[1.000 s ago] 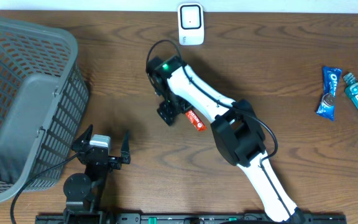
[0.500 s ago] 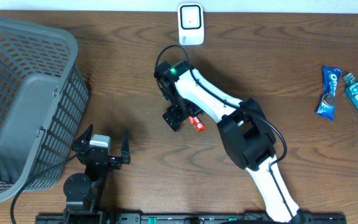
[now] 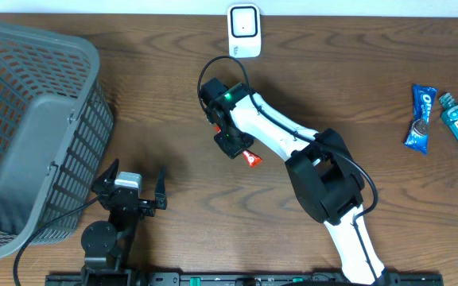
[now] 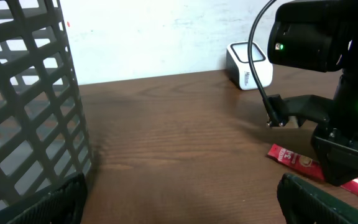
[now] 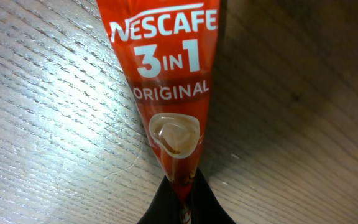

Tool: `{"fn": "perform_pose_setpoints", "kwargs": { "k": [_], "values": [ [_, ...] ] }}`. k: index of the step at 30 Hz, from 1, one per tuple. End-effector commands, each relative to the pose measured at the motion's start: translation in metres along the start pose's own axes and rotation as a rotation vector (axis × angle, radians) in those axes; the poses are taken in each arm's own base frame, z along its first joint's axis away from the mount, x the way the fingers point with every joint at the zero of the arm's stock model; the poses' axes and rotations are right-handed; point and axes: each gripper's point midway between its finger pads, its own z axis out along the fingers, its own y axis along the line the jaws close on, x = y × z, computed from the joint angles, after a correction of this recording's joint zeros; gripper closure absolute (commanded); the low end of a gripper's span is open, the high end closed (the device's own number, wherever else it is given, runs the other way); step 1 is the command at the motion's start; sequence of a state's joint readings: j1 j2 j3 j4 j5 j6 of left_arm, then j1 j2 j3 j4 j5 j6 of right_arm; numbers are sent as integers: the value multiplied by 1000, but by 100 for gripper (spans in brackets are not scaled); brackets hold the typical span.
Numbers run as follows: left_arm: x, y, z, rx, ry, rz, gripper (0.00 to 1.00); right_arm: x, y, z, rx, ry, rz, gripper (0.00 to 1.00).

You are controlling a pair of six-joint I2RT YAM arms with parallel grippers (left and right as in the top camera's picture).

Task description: Scan the item barcode

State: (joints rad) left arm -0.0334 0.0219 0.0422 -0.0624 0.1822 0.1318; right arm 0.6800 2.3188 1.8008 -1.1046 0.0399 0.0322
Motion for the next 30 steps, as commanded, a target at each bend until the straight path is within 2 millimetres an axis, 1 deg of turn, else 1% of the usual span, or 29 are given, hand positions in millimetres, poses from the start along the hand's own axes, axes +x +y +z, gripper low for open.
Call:
{"fn": "perform_pose_setpoints", "kwargs": {
  "k": [1, 4, 5, 6, 8, 10, 12, 16, 18, 21, 24, 27, 30],
  "values": [
    [16, -2, 2, 15, 39, 3, 2, 50, 15, 63, -145, 247, -6, 99],
    [16, -2, 2, 15, 39, 3, 2, 40, 39, 30, -390, 217, -31, 99],
    [16, -2, 2, 15, 39, 3, 2, 36, 49, 15, -508, 197, -41, 98],
    [16, -3, 2, 15, 39, 3, 2, 33, 55, -1, -611, 180, -45, 98],
    [16, -2, 2, 14, 39, 3, 2, 29, 60, -29, -777, 153, -40, 98],
    [16, -2, 2, 15, 39, 3, 2, 27, 62, -60, -960, 108, -42, 98],
    [16, -3, 2, 15, 39, 3, 2, 25, 57, -87, -1108, 48, -37, 98],
    [16, -2, 2, 15, 39, 3, 2, 22, 39, -122, -1306, -80, -2, 99],
    [16, -2, 2, 15, 39, 3, 2, 16, 29, -129, -1357, -114, 62, 98],
    [16, -2, 2, 15, 39, 3, 2, 5, 21, -142, -1436, -164, 137, 98],
    [16, -2, 2, 15, 39, 3, 2, -4, 18, -155, -1516, -193, 207, 98],
    [16, -2, 2, 15, 39, 3, 2, -11, 17, -166, -1576, -230, 239, 98],
    [16, -2, 2, 15, 39, 3, 2, -14, 15, -172, -1613, -212, 290, 98]
  ]
}}
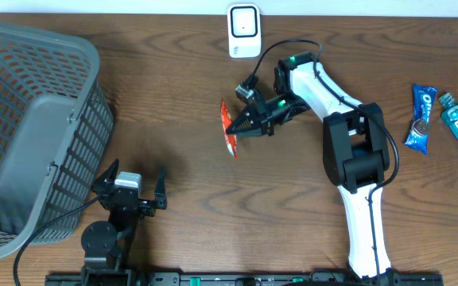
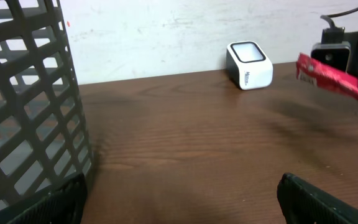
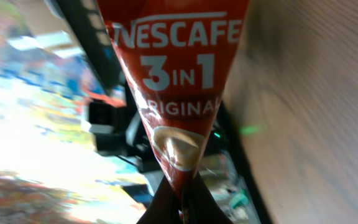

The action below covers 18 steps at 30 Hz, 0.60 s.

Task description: Scan the item barcode

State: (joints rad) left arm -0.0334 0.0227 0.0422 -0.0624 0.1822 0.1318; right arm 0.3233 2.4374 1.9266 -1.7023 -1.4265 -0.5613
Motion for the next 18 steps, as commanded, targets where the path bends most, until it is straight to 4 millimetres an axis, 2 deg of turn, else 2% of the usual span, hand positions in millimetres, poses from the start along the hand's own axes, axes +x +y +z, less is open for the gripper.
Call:
{"fn": "perform_pose_setpoints", "kwargs": {
  "k": [1, 6, 9, 15, 18],
  "values": [
    [16, -2, 2, 15, 38, 3, 2, -12, 25, -2, -115, -70, 17, 98],
    [16, -2, 2, 15, 38, 3, 2, -10, 21, -3, -89, -62, -50, 98],
    [16, -2, 2, 15, 38, 3, 2, -10, 21, -2, -84, -64, -159, 98],
    [16, -2, 2, 15, 38, 3, 2, 3, 5, 7, 1, 21, -683, 99],
    [16, -2, 2, 15, 38, 3, 2, 2, 13, 16, -34, 3, -944, 99]
  ]
}}
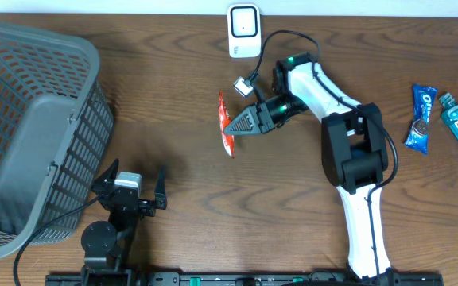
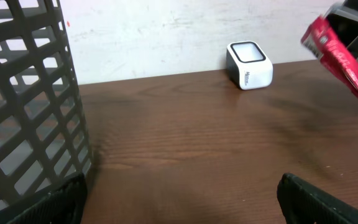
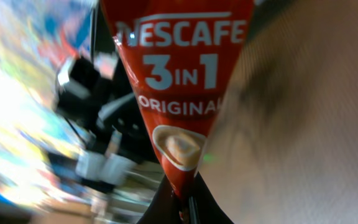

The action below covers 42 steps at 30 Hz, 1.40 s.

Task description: Scan the item barcode

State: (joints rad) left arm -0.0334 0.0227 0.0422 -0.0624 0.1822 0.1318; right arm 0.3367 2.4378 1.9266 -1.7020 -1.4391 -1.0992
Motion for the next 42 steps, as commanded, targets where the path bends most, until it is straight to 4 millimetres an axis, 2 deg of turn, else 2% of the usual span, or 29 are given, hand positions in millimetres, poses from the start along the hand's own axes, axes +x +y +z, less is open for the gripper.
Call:
{"fn": "perform_pose_setpoints", "kwargs": {
  "k": [1, 3, 5, 13, 25, 27, 33, 40, 42],
  "values": [
    [16, -2, 2, 14, 38, 3, 2, -14, 16, 14, -43, -70, -523, 99],
    [16, -2, 2, 15, 38, 3, 2, -18, 18, 17, -49, -91, -681, 99],
    [16, -2, 2, 15, 38, 3, 2, -19, 18, 23, -56, -84, -742, 99],
    [16, -3, 2, 15, 38, 3, 2, -15, 22, 47, -98, -47, -803, 99],
    [16, -2, 2, 15, 38, 3, 2, -17, 20, 50, -100, -47, -854, 99],
    [16, -2, 2, 15, 38, 3, 2, -18, 21, 49, -99, -45, -793, 99],
    [16, -2, 2, 15, 38, 3, 2, -25, 18, 35, -86, -46, -354, 99],
    [16, -2, 2, 15, 38, 3, 2, -47, 5, 9, -63, -85, -21, 98],
    [16, -2, 2, 15, 38, 3, 2, -54, -1, 4, -59, -92, 27, 98]
  ]
}}
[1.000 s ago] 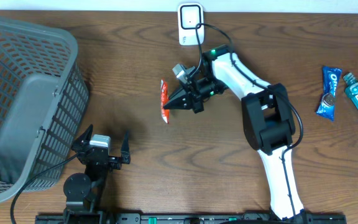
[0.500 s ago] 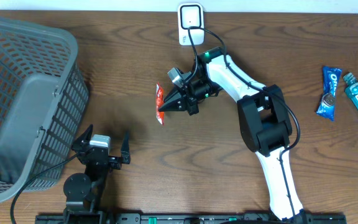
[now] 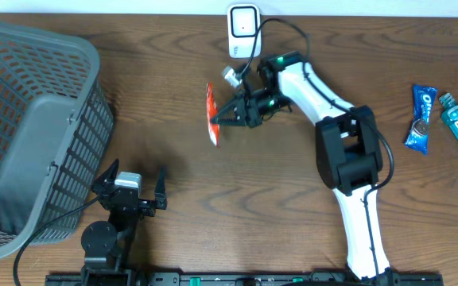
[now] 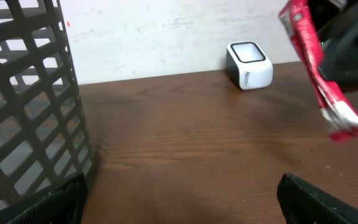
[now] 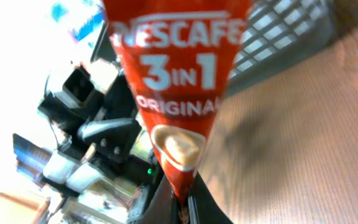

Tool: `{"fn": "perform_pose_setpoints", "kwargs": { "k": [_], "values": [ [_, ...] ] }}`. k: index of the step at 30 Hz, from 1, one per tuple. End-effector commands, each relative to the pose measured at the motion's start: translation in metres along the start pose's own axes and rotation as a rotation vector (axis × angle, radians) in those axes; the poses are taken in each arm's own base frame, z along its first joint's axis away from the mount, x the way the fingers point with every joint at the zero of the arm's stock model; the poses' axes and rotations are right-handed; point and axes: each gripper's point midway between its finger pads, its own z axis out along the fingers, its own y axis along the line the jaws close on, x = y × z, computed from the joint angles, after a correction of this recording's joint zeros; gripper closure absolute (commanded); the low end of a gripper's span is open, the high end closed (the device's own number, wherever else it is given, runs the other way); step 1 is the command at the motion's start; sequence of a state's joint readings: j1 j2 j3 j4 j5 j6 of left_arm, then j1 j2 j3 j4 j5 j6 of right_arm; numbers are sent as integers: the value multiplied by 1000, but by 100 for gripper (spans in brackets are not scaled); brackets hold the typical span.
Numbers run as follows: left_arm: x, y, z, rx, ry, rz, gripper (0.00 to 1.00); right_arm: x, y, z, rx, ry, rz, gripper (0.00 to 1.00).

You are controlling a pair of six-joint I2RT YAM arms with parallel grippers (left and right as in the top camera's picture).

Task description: Scan the item barcode

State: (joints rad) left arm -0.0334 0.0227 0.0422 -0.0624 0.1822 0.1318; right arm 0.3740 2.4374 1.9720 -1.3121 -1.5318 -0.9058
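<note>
A red Nescafe 3in1 sachet hangs in the air left of and below the white barcode scanner, which stands at the table's back edge. My right gripper is shut on the sachet's lower end; the right wrist view shows the printed front of the sachet rising from the pinching fingertips. In the left wrist view the sachet hangs to the right of the scanner. My left gripper rests open near the table's front, left of centre, with nothing between its fingers.
A large grey mesh basket stands at the left. A blue Oreo packet and a blue-green mouthwash bottle lie at the far right. The brown wooden table spreads between them.
My right gripper has moved the sachet a little left and toward the back, nearer the scanner, and turned it. The left arm has not moved.
My right gripper was shut on the sachet lying on the table at the centre. A second later it held it lifted off the table, below the scanner. It then turned it in the air, and now holds it higher up, left of the scanner.
</note>
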Motion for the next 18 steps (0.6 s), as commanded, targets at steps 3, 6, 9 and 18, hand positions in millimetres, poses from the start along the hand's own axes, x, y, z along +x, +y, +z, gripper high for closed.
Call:
{"fn": "perform_pose_setpoints", "kwargs": {
  "k": [3, 6, 9, 18],
  "values": [
    [16, -2, 2, 15, 38, 3, 2, -19, -19, -10, 70, 0, 326, 98],
    [16, -2, 2, 15, 38, 3, 2, -7, -80, -20, 430, 32, 587, 99],
    [16, -2, 2, 15, 38, 3, 2, -1, -124, -41, 744, -18, 697, 98],
    [16, -2, 2, 15, 38, 3, 2, 11, -149, -67, 1009, -228, 1059, 99]
  ]
}}
